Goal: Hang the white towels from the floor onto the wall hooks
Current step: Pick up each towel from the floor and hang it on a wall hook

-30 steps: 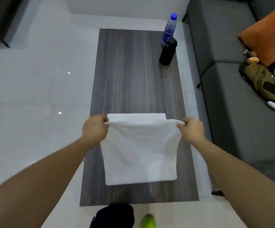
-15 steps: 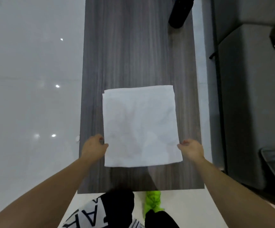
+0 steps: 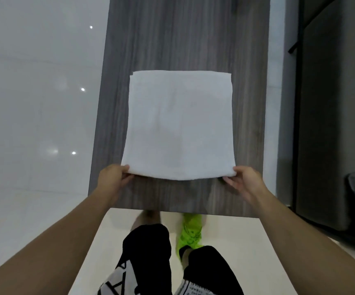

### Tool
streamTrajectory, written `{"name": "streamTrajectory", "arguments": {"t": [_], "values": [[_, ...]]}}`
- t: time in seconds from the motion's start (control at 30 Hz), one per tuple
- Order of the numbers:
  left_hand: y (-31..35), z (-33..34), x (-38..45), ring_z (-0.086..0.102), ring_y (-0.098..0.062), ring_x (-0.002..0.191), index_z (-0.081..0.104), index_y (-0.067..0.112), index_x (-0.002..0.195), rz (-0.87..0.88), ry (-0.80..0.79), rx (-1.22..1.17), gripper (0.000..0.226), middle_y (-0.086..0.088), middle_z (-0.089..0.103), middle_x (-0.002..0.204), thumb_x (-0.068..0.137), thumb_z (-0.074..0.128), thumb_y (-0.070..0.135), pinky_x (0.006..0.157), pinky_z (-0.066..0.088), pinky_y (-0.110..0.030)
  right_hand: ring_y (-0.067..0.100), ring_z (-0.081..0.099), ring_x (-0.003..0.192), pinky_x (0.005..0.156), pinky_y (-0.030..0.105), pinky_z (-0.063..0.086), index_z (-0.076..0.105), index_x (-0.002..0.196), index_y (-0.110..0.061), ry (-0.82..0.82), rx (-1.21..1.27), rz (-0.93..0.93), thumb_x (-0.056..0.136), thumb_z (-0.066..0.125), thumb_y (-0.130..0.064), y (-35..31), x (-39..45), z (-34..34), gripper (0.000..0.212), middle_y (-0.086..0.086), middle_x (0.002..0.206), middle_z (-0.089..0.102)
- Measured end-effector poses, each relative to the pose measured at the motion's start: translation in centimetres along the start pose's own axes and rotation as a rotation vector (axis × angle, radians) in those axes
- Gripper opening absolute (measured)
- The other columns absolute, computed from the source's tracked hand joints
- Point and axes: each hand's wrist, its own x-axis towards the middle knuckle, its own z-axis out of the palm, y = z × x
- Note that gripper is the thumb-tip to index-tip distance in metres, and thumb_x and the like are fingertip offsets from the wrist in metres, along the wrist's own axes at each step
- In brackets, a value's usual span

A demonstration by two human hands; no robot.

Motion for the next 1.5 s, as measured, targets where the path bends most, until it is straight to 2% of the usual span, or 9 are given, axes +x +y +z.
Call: {"name": "streamTrajectory", "arguments": {"t": [0.13,0.33,0.5,0.67,0.77,0.9,1.1,1.33,1.5], "values": [[-1.5,-0.9,-0.8,0.067,-0.022,0.093,0.061,0.001,0.093,-0.124,0.026,-0.342,0.010,-0.012,0.066,0.096,0.084,0.058,-0.001,0.066,0.056,-0.028,0.023,0.069,0.079,0.058,0.027,0.059,0.061,0.087,0.007,0.110,0.060,-0.009,0.082,0.056,0.011,1.2,-0.4,-1.3,0.009,0.019,0.093,0.068],[-6.9,-1.9,-1.0,0.063,-0.023,0.078,0.061,-0.002,0.090,-0.226,0.078,-0.134,0.008,-0.015,0.061,0.088,0.082,0.060,0.000,0.063,0.055,-0.031,0.033,0.067,0.096,0.087,0.043,0.058,0.061,0.105,0.014,0.130,-0.135,-0.011,0.079,0.059,0.015,5.4,0.4,-2.1,0.026,0.027,0.111,0.067],[-8.3,-2.2,-0.6,0.068,-0.028,0.088,0.064,0.008,0.102,-0.256,0.018,0.001,0.025,-0.010,0.066,0.099,0.084,0.076,0.021,0.068,0.061,-0.042,0.028,0.068,0.099,0.071,0.038,0.060,0.064,0.107,-0.005,0.017,-0.214,-0.057,0.087,0.074,-0.018,7.0,0.8,-1.8,0.025,0.012,0.106,0.070],[-8.3,-2.5,-0.2,0.068,-0.024,0.088,0.063,-0.004,0.097,-0.242,0.019,-0.342,0.016,-0.015,0.068,0.096,0.082,0.065,-0.003,0.066,0.060,-0.029,0.028,0.068,0.088,0.078,0.042,0.059,0.068,0.091,0.001,0.134,-0.120,-0.050,0.079,0.073,-0.003,7.5,1.2,-2.1,0.014,0.012,0.095,0.072],[-9.5,-2.7,-0.4,0.061,-0.024,0.079,0.062,-0.004,0.083,-0.264,0.100,-0.116,0.010,-0.018,0.063,0.091,0.075,0.059,-0.010,0.065,0.056,-0.031,0.028,0.055,0.077,0.075,0.048,0.054,0.063,0.080,-0.001,0.303,-0.279,0.003,0.073,0.067,-0.001,8.2,0.9,-3.2,0.008,0.013,0.084,0.061],[-9.5,-2.3,0.3,0.054,-0.034,0.081,0.059,-0.002,0.082,-0.265,0.097,0.190,0.014,-0.024,0.059,0.097,0.072,0.055,-0.012,0.068,0.051,-0.039,0.030,0.055,0.071,0.066,0.040,0.052,0.064,0.093,0.001,0.191,-0.457,0.024,0.078,0.060,0.002,8.0,0.6,-3.1,0.016,0.014,0.081,0.061],[-5.9,-1.1,0.7,0.063,-0.033,0.087,0.063,0.011,0.099,0.077,0.167,0.611,0.024,-0.012,0.066,0.094,0.076,0.061,0.017,0.077,0.053,-0.039,0.026,0.066,0.085,0.068,0.034,0.055,0.064,0.104,-0.011,0.186,-0.609,-0.184,0.078,0.075,-0.015,4.9,2.0,-0.2,0.028,0.008,0.095,0.069],[3.0,2.5,4.5,0.061,-0.025,0.095,0.059,0.013,0.114,0.234,0.060,0.501,0.035,-0.005,0.063,0.105,0.085,0.070,0.028,0.079,0.050,-0.035,0.005,0.060,0.073,0.052,0.019,0.041,0.058,0.104,-0.021,0.177,-0.579,-0.350,0.078,0.078,-0.023,-2.3,4.1,5.8,0.032,-0.013,0.085,0.061],[9.0,5.0,8.0,0.065,-0.026,0.093,0.059,0.012,0.110,0.231,0.036,0.463,0.035,-0.006,0.065,0.102,0.085,0.071,0.033,0.083,0.056,-0.042,0.012,0.068,0.075,0.052,0.021,0.048,0.062,0.098,-0.020,0.154,-0.346,-0.328,0.077,0.078,-0.023,-6.7,6.2,10.0,0.027,-0.005,0.089,0.070]]}}
